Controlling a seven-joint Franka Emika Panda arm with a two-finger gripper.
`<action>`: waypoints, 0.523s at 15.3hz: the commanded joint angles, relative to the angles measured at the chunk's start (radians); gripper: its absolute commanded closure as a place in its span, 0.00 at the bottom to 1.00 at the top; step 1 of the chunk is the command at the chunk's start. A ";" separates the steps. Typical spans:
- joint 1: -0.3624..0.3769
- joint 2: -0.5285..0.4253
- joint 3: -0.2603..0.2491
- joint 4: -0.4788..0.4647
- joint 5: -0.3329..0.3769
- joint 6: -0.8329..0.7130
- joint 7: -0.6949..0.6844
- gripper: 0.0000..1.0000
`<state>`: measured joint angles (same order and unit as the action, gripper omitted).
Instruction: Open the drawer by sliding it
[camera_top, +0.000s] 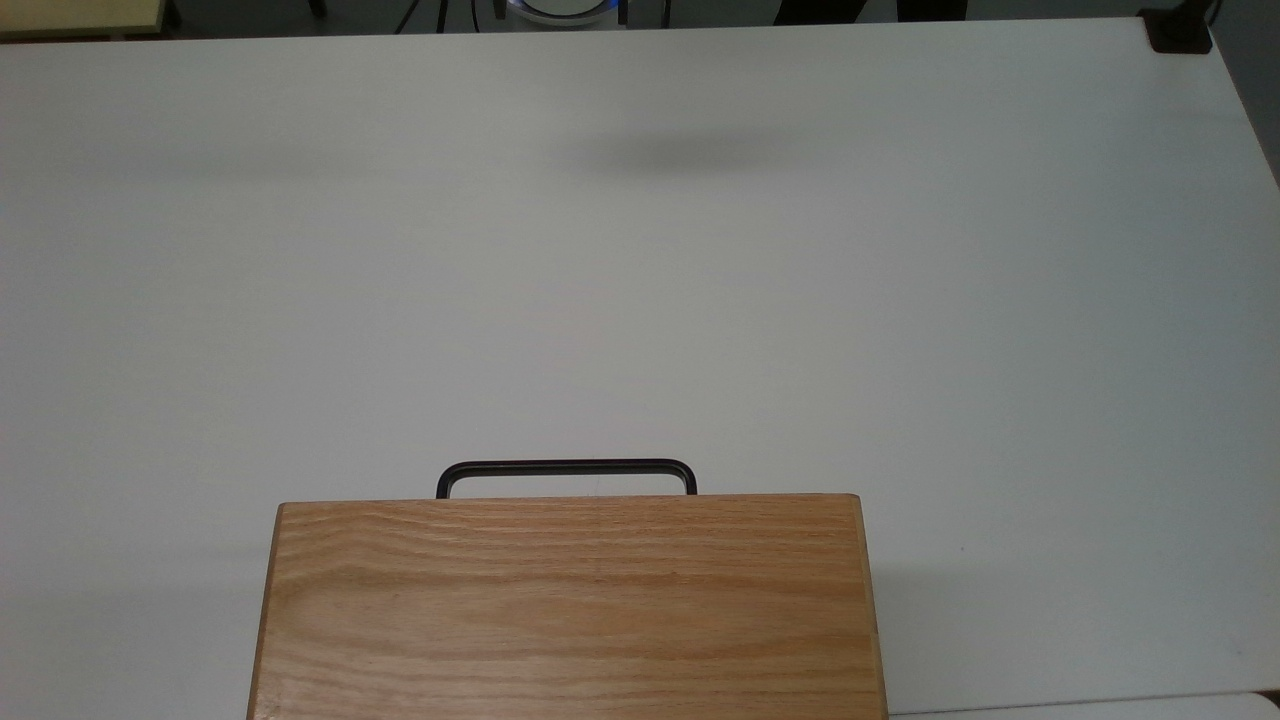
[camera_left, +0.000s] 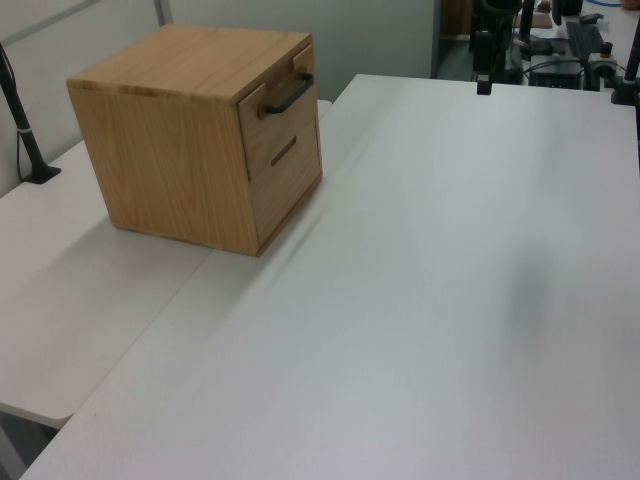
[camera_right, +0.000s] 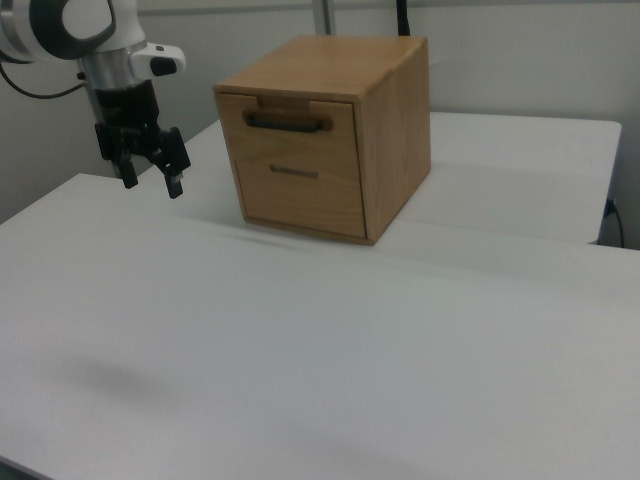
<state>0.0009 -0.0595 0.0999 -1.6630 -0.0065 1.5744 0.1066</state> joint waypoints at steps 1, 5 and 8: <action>-0.028 0.028 -0.005 0.061 0.005 -0.061 0.010 0.00; -0.021 0.029 0.003 0.062 -0.010 -0.063 0.008 0.00; -0.028 0.032 -0.003 0.062 -0.010 -0.060 0.007 0.00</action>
<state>-0.0229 -0.0407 0.0983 -1.6261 -0.0090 1.5432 0.1077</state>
